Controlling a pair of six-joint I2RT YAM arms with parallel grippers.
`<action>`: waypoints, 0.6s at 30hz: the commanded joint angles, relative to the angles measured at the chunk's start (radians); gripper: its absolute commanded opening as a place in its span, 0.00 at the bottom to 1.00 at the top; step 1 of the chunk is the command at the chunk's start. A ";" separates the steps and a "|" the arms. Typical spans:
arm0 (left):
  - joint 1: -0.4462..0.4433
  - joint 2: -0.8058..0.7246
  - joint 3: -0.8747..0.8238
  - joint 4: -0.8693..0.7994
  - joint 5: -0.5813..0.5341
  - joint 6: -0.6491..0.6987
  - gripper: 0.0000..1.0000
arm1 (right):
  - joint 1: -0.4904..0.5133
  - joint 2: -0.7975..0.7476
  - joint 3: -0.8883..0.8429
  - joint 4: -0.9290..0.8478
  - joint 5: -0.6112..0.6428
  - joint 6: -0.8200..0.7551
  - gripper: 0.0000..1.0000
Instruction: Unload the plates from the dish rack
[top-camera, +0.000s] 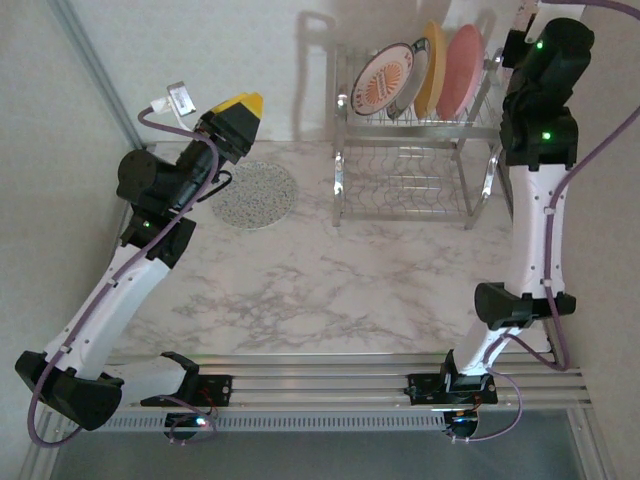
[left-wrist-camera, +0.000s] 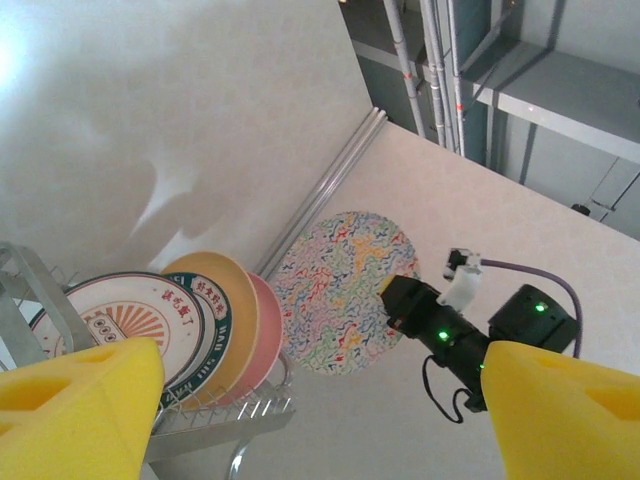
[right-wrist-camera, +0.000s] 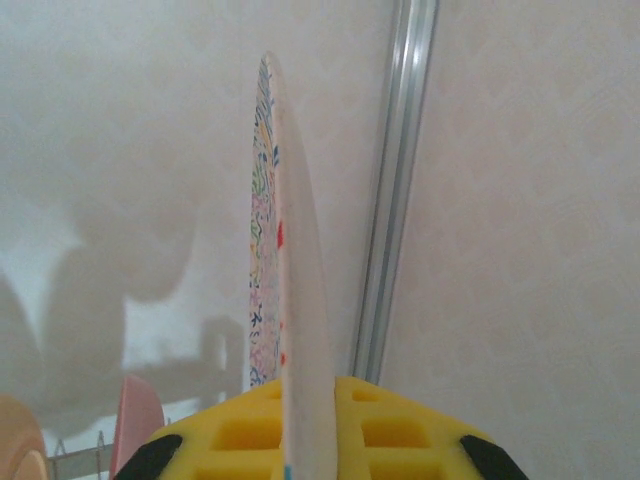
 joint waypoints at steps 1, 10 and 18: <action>-0.018 0.013 -0.007 0.039 0.022 -0.021 0.82 | 0.003 -0.105 -0.030 0.080 -0.003 0.091 0.00; -0.065 0.057 -0.019 0.004 0.035 -0.021 0.83 | 0.003 -0.316 -0.210 -0.121 0.006 0.383 0.00; -0.128 0.116 -0.026 -0.012 0.071 -0.017 0.82 | 0.003 -0.527 -0.431 -0.346 -0.087 0.678 0.00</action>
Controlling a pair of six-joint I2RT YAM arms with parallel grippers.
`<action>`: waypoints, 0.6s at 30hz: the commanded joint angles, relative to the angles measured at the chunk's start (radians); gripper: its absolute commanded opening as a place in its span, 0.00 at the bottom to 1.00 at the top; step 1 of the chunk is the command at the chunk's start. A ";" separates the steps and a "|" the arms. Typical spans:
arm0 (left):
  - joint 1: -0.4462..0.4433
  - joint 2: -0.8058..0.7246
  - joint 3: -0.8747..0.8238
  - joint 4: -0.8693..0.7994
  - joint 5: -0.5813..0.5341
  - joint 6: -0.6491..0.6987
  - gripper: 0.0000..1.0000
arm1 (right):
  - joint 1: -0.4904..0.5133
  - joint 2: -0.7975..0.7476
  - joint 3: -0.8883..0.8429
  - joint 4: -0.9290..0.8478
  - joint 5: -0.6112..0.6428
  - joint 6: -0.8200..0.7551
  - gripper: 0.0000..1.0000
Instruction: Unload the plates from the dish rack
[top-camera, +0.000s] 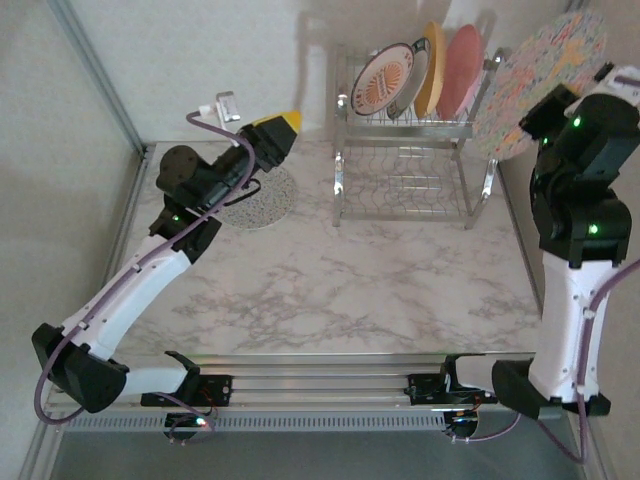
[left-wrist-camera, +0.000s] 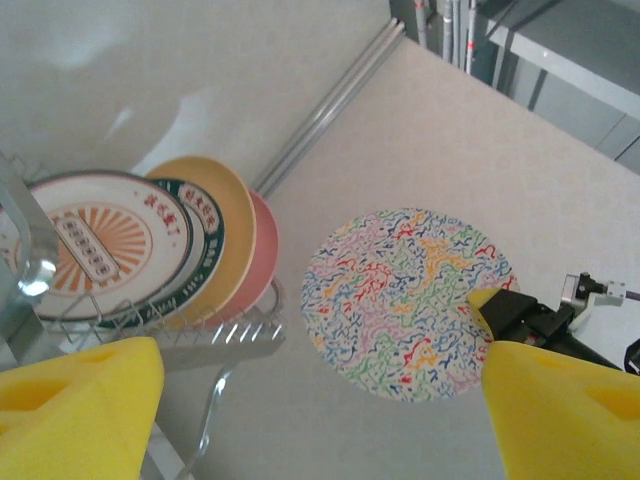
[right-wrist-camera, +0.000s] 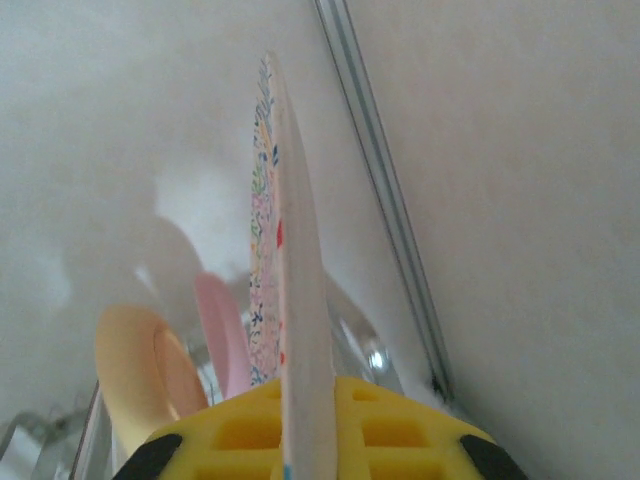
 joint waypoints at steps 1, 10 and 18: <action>-0.029 0.024 -0.011 -0.006 0.061 -0.009 0.83 | 0.002 -0.080 -0.056 -0.086 -0.060 0.168 0.00; -0.044 0.128 0.040 -0.290 0.261 -0.007 0.81 | 0.003 -0.235 -0.252 -0.254 -0.303 0.462 0.00; -0.044 0.165 0.015 -0.549 0.341 0.004 0.83 | 0.003 -0.373 -0.653 -0.036 -0.531 0.799 0.00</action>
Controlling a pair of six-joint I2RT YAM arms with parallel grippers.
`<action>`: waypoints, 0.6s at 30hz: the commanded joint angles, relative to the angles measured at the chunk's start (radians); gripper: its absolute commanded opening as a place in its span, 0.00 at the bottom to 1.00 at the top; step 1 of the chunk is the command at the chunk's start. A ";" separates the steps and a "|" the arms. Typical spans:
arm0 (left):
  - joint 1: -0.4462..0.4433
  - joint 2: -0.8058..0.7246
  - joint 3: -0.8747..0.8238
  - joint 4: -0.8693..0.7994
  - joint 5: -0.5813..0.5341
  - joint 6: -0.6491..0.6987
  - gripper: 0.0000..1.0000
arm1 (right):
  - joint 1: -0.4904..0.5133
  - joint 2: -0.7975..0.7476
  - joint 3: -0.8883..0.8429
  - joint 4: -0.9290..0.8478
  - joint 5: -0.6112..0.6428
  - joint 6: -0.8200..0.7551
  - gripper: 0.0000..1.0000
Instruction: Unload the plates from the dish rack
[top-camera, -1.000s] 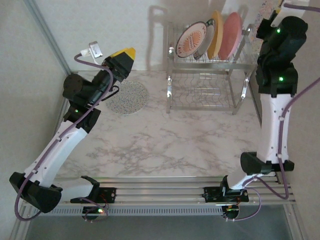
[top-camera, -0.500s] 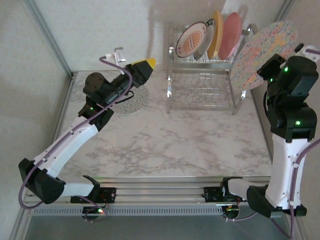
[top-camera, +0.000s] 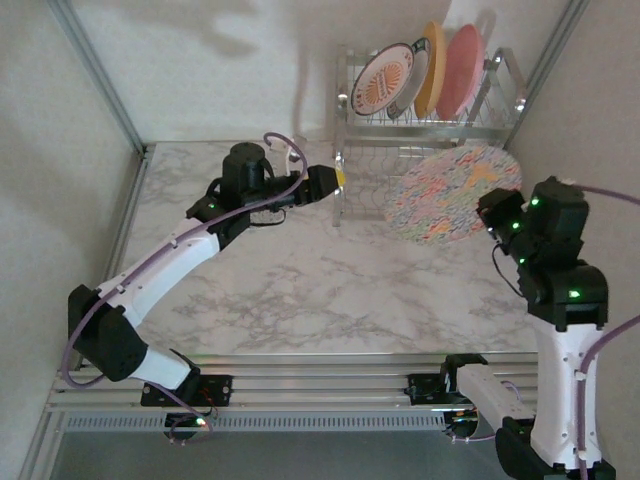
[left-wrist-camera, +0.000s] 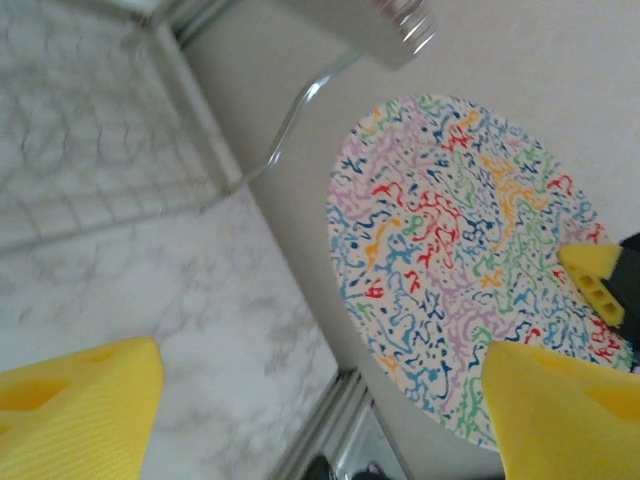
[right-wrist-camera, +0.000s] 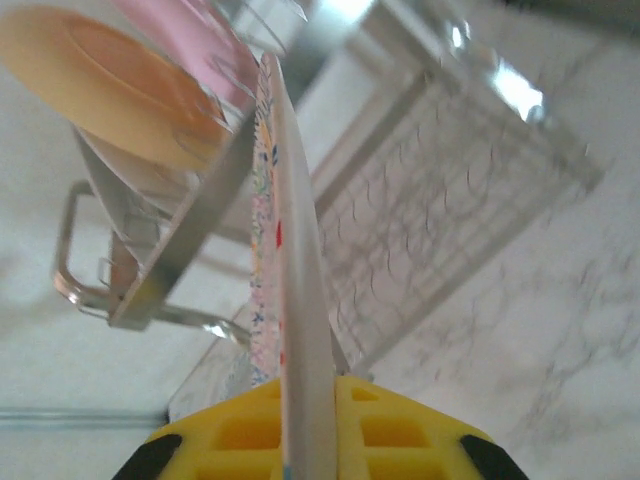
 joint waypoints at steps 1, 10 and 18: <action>-0.005 -0.010 -0.027 -0.078 0.081 -0.030 0.83 | 0.003 -0.042 -0.139 0.214 -0.149 0.221 0.00; -0.007 0.046 -0.123 0.036 0.140 -0.196 0.83 | 0.005 -0.035 -0.399 0.476 -0.362 0.348 0.00; -0.016 0.105 -0.156 0.208 0.151 -0.304 0.70 | 0.013 -0.009 -0.497 0.571 -0.456 0.385 0.00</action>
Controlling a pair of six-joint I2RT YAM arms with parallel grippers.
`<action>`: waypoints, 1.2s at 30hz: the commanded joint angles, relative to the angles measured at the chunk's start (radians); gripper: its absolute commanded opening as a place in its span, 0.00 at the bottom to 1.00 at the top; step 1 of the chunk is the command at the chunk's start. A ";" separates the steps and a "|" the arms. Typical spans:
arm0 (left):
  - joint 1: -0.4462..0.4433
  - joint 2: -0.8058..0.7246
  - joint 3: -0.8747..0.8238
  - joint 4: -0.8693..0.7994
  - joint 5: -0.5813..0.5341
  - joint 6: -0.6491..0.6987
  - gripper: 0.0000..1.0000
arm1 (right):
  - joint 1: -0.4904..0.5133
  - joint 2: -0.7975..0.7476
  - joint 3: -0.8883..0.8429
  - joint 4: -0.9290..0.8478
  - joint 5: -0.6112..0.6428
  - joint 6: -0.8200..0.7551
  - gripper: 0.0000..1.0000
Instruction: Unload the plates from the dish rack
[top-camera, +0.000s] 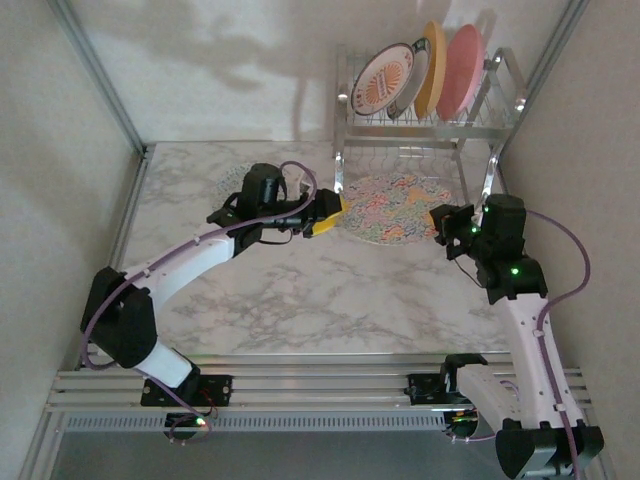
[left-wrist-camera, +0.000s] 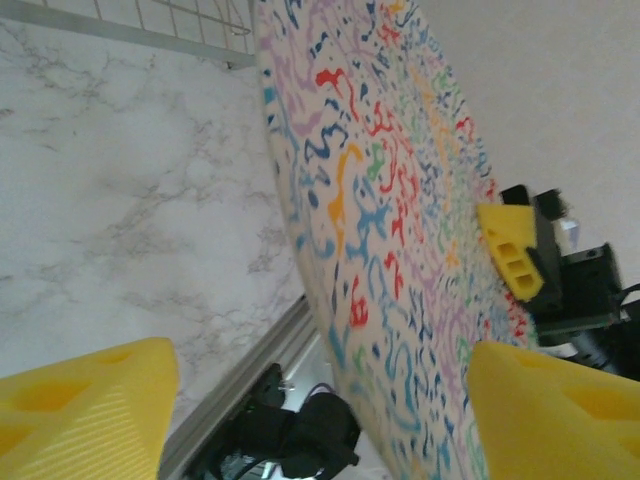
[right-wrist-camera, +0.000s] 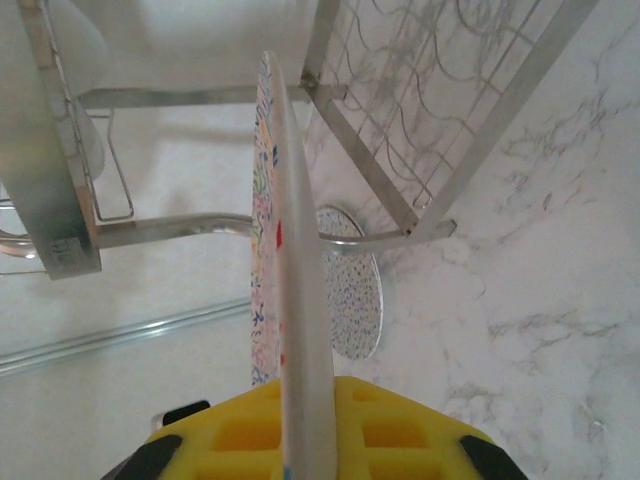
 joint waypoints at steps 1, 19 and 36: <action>-0.012 0.021 -0.010 0.137 0.030 -0.072 0.68 | 0.009 -0.004 -0.012 0.128 -0.076 0.036 0.00; -0.012 0.015 -0.011 0.147 0.026 -0.084 0.00 | 0.026 0.048 0.047 0.012 -0.054 -0.139 0.10; 0.314 -0.408 -0.350 0.026 0.015 -0.086 0.00 | 0.327 0.007 0.174 -0.133 0.248 -0.828 0.67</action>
